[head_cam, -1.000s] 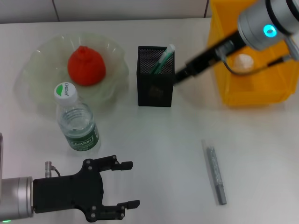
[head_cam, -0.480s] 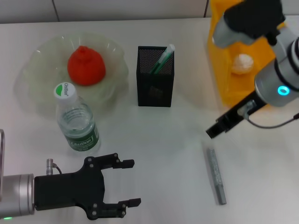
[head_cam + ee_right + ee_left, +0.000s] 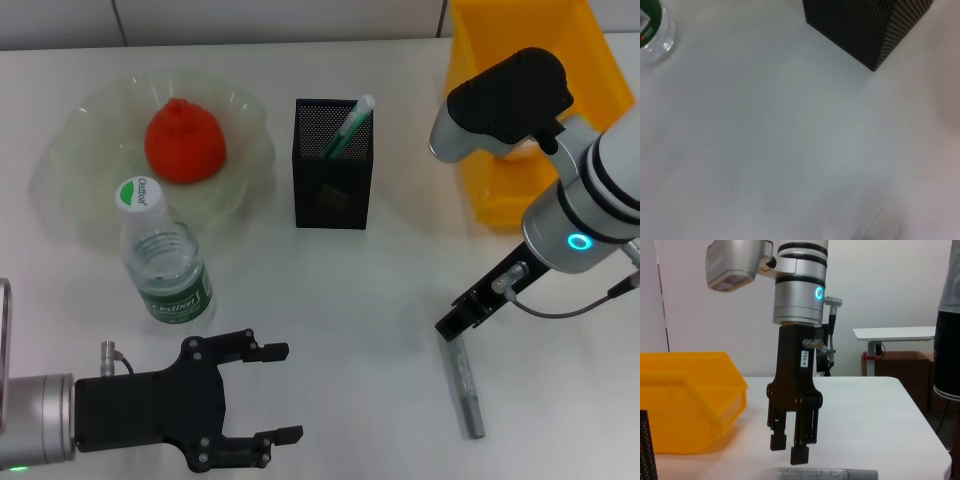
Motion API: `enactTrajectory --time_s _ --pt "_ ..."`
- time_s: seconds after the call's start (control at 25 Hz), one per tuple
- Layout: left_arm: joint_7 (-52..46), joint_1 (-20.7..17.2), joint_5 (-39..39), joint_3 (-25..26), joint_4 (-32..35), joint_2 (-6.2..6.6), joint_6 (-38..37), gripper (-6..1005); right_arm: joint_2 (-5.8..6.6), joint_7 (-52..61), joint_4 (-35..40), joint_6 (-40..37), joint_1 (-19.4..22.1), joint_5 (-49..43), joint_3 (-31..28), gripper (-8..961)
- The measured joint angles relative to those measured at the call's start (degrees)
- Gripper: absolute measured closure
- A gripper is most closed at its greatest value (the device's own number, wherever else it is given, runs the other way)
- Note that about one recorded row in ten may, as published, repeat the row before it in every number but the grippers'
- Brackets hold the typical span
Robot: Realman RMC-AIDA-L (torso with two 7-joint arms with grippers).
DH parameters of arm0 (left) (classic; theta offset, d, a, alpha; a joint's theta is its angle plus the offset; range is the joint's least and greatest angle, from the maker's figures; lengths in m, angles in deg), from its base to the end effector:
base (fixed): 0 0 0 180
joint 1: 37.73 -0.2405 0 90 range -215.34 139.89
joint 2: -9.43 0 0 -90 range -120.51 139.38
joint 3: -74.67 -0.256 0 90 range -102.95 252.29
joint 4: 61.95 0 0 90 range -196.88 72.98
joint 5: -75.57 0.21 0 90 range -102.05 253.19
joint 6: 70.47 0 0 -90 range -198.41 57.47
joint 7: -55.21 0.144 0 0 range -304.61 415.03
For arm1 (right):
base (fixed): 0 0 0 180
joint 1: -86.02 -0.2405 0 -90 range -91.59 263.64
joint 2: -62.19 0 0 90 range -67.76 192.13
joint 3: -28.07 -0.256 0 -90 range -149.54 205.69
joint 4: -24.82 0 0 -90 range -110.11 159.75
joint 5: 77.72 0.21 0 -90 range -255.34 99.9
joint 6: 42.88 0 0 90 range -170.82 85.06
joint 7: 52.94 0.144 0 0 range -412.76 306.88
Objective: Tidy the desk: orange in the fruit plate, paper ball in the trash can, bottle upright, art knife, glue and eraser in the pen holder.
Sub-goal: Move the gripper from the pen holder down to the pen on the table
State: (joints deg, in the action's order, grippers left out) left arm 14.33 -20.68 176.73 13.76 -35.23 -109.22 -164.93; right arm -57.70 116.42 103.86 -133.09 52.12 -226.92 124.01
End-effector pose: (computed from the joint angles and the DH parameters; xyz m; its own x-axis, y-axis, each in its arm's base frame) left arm -0.2956 0.2213 -0.0538 0.8570 -0.0040 0.5152 0.0747 -0.9884 -0.1320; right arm 0.1653 0.3202 -0.0474 0.5738 -0.7715 0.2749 -0.6286 -0.6300 -0.4560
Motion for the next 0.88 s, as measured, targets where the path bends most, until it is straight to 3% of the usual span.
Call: enactTrajectory --time_s 0.88 --pt "0.10 0.09 0.00 -0.08 -0.01 -0.14 0.04 227 0.03 -0.02 -8.54 4.75 -3.07 1.71 2.74 378"
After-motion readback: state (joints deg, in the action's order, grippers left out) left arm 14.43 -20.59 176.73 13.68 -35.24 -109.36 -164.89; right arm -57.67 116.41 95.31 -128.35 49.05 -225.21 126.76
